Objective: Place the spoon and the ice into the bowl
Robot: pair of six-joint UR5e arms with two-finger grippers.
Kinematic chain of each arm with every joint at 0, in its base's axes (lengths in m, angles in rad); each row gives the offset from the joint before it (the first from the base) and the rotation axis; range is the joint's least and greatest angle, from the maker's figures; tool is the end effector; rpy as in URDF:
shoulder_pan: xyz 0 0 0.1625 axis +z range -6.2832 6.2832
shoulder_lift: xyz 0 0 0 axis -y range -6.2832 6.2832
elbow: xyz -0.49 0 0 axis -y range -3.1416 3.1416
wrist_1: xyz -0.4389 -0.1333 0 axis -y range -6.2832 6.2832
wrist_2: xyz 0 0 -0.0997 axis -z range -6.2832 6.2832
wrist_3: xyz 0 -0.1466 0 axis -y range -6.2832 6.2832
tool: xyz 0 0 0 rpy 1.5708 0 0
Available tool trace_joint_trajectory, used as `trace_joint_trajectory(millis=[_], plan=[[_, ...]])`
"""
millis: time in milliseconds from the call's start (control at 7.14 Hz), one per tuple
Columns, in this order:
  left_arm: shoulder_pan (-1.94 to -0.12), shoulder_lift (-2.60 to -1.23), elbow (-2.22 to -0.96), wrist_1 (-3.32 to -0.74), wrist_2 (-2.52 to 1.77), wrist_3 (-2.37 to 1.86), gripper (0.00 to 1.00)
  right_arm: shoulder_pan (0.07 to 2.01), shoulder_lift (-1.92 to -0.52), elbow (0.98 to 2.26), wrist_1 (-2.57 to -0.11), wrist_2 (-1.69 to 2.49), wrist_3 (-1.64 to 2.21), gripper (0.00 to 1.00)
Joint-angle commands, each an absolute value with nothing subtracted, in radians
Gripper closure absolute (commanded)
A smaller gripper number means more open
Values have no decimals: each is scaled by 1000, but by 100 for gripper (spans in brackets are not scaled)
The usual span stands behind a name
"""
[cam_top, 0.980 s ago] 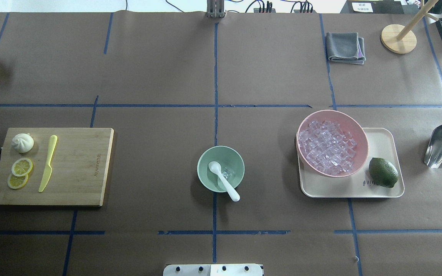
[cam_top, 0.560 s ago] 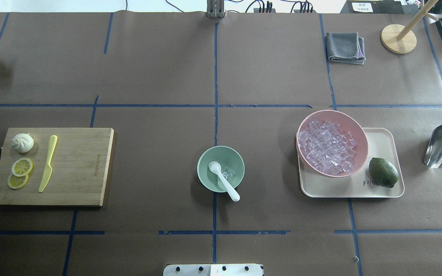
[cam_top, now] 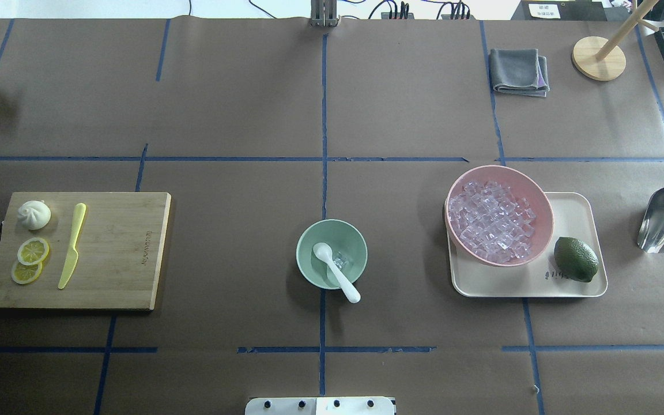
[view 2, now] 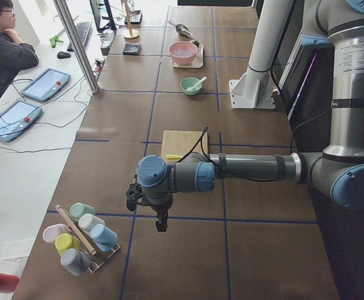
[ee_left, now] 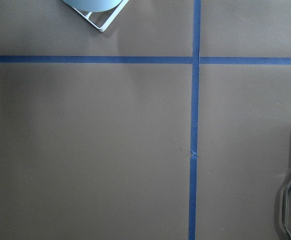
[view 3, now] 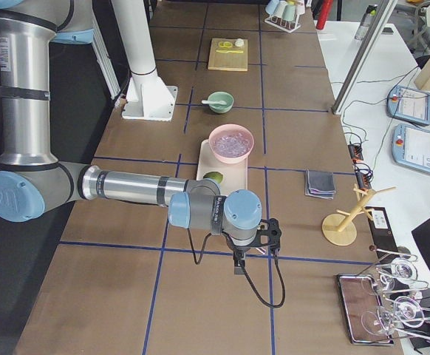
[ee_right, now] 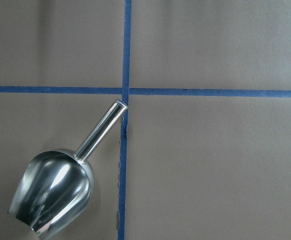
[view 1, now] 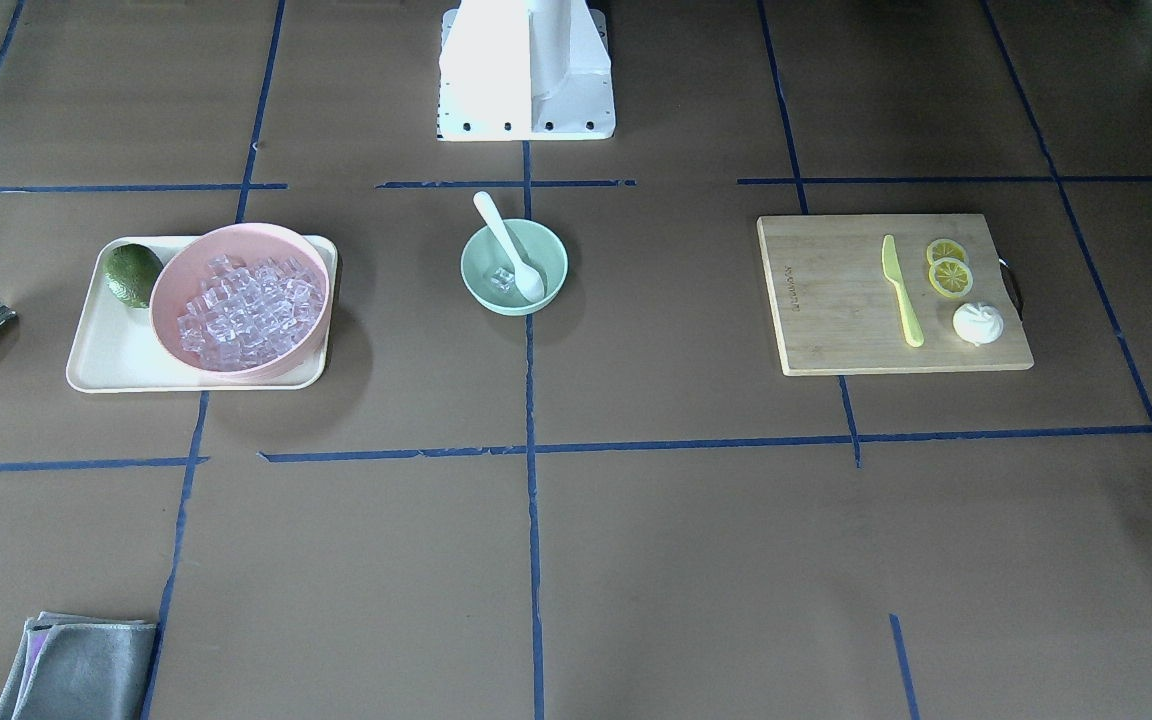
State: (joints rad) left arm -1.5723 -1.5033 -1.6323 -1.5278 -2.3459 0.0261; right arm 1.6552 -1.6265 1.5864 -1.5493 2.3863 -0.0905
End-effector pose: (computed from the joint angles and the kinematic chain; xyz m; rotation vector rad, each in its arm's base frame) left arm -0.0315 -0.5002 0.7635 -0.0358 0.7755 0.0044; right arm 0.0694 -0.5050 0.7717 0.0537 -0.8139 0.0018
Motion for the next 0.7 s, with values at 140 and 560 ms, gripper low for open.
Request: trace_joint_trajectory(millis=[140,560], plan=[[-1572,-1505,-1634,-1528,-2345,26,0,1655,-1624,1588,-1549,2387,-91,0],[-1572,-1503,-1640,-1528,-2345,25,0,1655,-1624,1588,-1549,2387,-91,0]])
